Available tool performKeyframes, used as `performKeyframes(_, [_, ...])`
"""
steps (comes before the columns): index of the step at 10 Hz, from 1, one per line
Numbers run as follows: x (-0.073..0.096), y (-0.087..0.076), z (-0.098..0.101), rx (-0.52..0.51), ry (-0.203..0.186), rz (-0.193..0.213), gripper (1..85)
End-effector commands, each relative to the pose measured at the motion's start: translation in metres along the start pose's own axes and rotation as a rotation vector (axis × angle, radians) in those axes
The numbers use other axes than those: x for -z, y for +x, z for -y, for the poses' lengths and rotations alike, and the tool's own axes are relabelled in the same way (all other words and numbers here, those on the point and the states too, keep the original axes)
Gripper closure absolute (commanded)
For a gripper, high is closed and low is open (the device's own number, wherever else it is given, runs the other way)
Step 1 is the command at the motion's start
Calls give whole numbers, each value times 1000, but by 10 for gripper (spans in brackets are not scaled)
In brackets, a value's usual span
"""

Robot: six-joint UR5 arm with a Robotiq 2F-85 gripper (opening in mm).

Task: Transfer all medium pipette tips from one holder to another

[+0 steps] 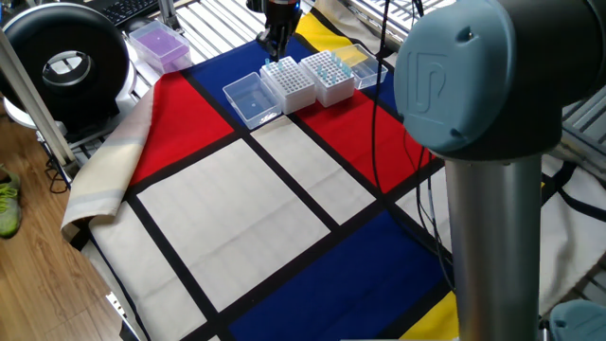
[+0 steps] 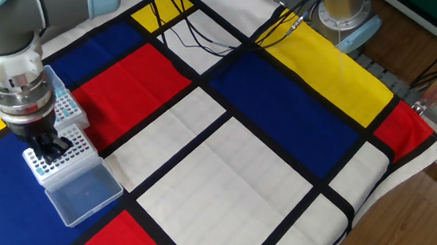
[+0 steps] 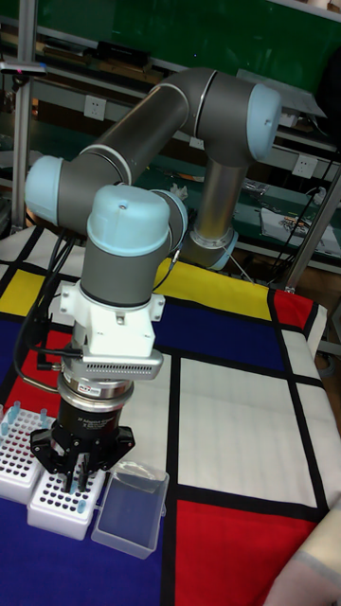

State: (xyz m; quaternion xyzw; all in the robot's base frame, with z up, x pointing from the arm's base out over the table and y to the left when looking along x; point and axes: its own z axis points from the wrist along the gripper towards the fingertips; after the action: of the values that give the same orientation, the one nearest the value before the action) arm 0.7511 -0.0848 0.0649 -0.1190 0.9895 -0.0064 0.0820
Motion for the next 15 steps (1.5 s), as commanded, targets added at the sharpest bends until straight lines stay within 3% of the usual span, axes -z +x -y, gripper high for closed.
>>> performKeyframes(1, [0,0,-4,-34,-21,10,663])
performKeyframes(6, [1,1,-1,-49,-34,14,737])
performKeyframes(10, [8,1,1,-89,-18,11,823])
performKeyframes(15, [29,-1,1,-109,-4,-3,840])
